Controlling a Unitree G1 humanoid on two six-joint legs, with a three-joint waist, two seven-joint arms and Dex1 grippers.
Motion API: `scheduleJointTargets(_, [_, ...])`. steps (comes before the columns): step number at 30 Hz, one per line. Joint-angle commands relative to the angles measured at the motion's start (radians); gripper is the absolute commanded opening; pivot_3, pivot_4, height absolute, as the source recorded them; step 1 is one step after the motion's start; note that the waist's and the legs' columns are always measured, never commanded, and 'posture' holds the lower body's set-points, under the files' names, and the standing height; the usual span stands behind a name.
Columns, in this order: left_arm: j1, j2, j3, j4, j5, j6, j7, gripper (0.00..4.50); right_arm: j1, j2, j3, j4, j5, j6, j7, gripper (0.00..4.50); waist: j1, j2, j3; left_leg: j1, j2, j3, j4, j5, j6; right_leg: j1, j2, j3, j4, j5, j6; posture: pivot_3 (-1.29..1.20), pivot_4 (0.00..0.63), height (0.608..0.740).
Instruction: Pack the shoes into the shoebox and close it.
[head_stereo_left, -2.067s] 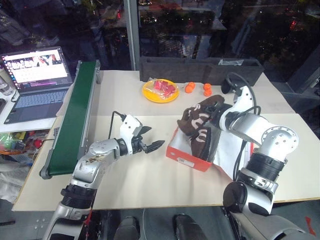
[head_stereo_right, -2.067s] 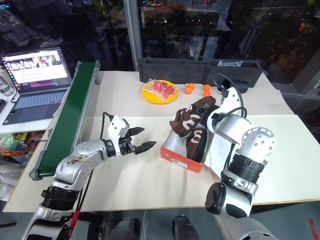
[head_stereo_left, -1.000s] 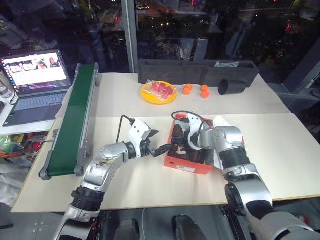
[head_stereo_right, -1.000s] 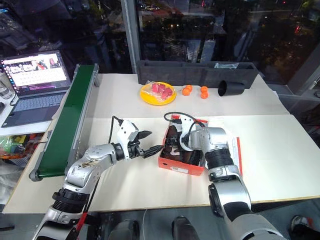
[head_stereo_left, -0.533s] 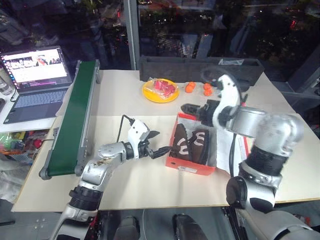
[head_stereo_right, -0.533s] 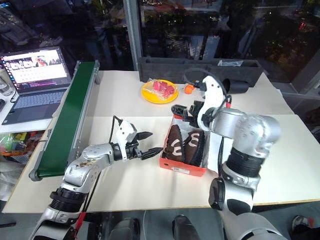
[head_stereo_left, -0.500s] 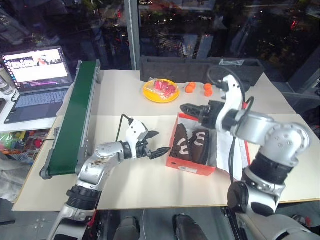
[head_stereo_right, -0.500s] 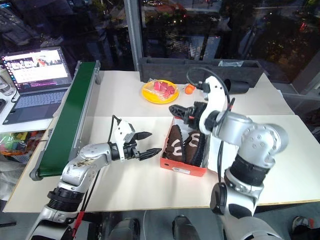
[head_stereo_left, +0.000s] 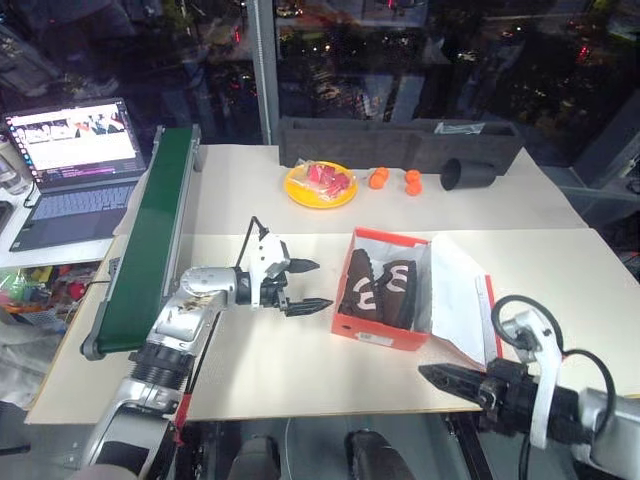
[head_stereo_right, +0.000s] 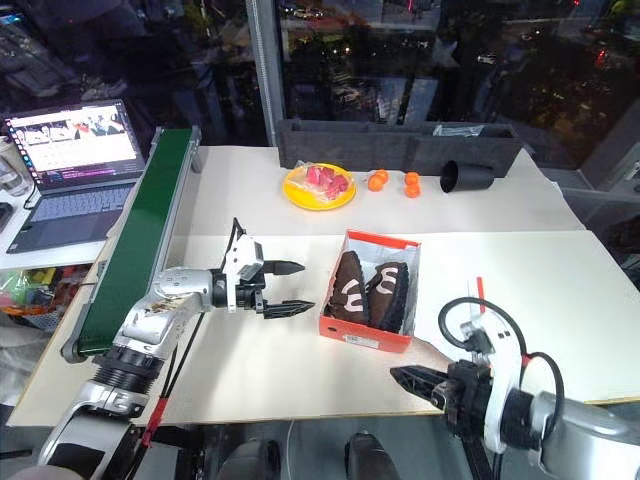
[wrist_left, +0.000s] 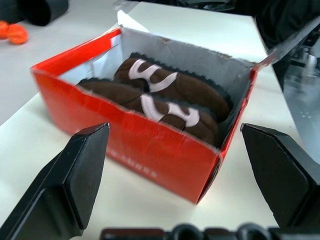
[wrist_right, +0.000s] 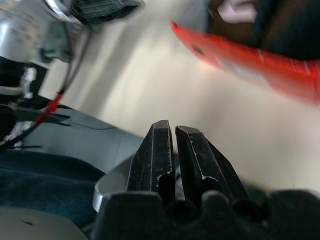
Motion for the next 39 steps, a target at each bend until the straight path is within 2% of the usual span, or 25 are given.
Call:
scheduleJointTargets(1, [-0.031,-0.015,-0.013,0.003,0.014,-0.033,-0.021,4.5,0.028,0.058,0.156,0.084,-0.147,-0.129,-0.242,0.49,0.0,-0.002,-0.001,0.0,0.0,0.0,0.0,0.0,0.0,0.0,0.0,0.0,0.0,-0.001,-0.002,0.0,0.15,0.714])
scheduleJointTargets(6, [-0.038,-0.019,-0.011,0.021,0.025,-0.041,-0.028,4.5,-0.011,0.135,0.256,0.157,-0.272,-0.227,-0.453,0.49,0.0,-0.001,-0.001,-0.001,-0.001,0.001,0.001,0.0,0.001,-0.002,-0.001,0.002,0.0,-0.001,-0.004,0.0,0.15,0.714])
scheduleJointTargets(9, [-0.041,-0.021,-0.009,0.033,0.034,-0.046,-0.028,4.5,-0.038,0.174,0.279,0.182,-0.286,-0.272,-0.53,0.49,0.003,-0.001,-0.001,-0.001,-0.001,0.001,0.001,0.0,0.001,-0.002,0.0,0.002,0.001,-0.001,-0.003,0.0,0.15,0.714])
scheduleJointTargets(15, [-0.041,-0.02,-0.009,0.029,0.036,-0.042,-0.027,4.5,-0.153,0.257,0.329,0.253,-0.28,-0.341,-0.615,0.49,0.008,-0.001,-0.001,-0.001,0.0,0.001,0.001,0.0,0.001,-0.002,0.0,0.002,0.001,0.002,-0.003,0.0,0.15,0.714])
scheduleJointTargets(22, [-0.058,-0.021,-0.009,0.036,0.043,-0.039,-0.026,4.5,-0.357,0.351,0.304,0.355,-0.206,-0.454,-0.773,0.49,0.015,0.0,-0.001,-0.001,-0.001,0.001,0.001,0.0,0.001,-0.002,0.0,0.002,0.001,0.003,-0.004,0.0,0.15,0.714])
scheduleJointTargets(25, [-0.07,-0.019,-0.008,0.043,0.049,-0.041,-0.029,4.5,-0.4,0.411,0.284,0.372,-0.188,-0.524,-0.823,0.49,0.017,0.0,-0.001,-0.002,-0.001,0.001,0.0,0.0,0.001,-0.003,0.0,0.002,0.001,0.004,-0.005,0.0,0.15,0.714])
scheduleJointTargets(29, [-0.081,-0.015,-0.005,0.049,0.053,-0.04,-0.032,4.5,-0.436,0.509,0.253,0.382,-0.273,-0.634,-0.813,0.49,0.017,0.0,-0.001,-0.003,-0.001,0.001,0.0,0.0,0.002,-0.003,0.0,0.001,0.001,0.004,-0.005,0.0,0.15,0.714])
scheduleJointTargets(34, [-0.096,-0.012,-0.001,0.056,0.056,-0.039,-0.038,4.5,-0.46,0.564,0.242,0.398,-0.389,-0.696,-0.763,0.49,0.016,0.0,-0.001,-0.003,-0.001,0.001,0.0,0.0,0.002,-0.003,0.0,0.001,0.001,0.004,-0.005,0.0,0.15,0.714])
scheduleJointTargets(39, [-0.114,-0.011,0.0,0.067,0.063,-0.04,-0.045,4.5,-0.465,0.524,0.251,0.428,-0.44,-0.635,-0.746,0.49,0.016,0.0,-0.001,-0.002,-0.001,0.001,0.001,0.0,0.002,-0.003,0.0,0.001,0.002,0.004,-0.005,0.0,0.15,0.714])
